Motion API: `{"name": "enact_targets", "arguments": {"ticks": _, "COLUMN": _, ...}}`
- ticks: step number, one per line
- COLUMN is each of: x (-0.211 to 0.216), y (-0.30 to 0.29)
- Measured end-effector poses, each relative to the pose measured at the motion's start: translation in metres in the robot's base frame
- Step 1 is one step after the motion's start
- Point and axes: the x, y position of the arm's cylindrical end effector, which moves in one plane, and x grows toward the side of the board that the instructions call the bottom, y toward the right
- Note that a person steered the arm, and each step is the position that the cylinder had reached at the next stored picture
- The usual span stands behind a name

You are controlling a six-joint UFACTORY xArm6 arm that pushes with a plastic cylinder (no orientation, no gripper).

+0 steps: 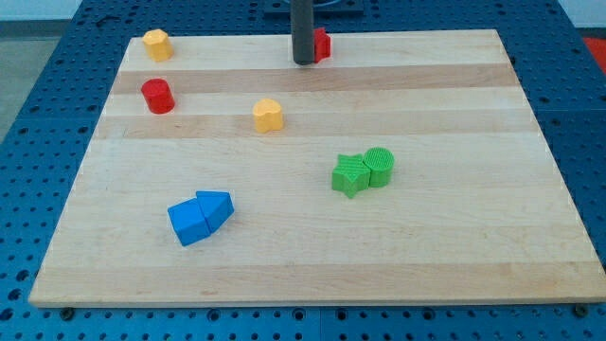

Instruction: Push the yellow heart to the top right

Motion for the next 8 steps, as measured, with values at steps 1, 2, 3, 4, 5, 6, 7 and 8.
{"name": "enact_targets", "arguments": {"ticks": 1, "x": 0.000, "y": 0.001}}
{"name": "enact_targets", "arguments": {"ticks": 2, "x": 0.000, "y": 0.001}}
{"name": "enact_targets", "arguments": {"ticks": 3, "x": -0.001, "y": 0.001}}
{"name": "enact_targets", "arguments": {"ticks": 4, "x": 0.004, "y": 0.005}}
{"name": "enact_targets", "arguments": {"ticks": 5, "x": 0.050, "y": 0.013}}
{"name": "enact_targets", "arguments": {"ticks": 6, "x": 0.064, "y": 0.014}}
{"name": "enact_targets", "arguments": {"ticks": 7, "x": 0.064, "y": 0.017}}
{"name": "enact_targets", "arguments": {"ticks": 8, "x": 0.095, "y": 0.020}}
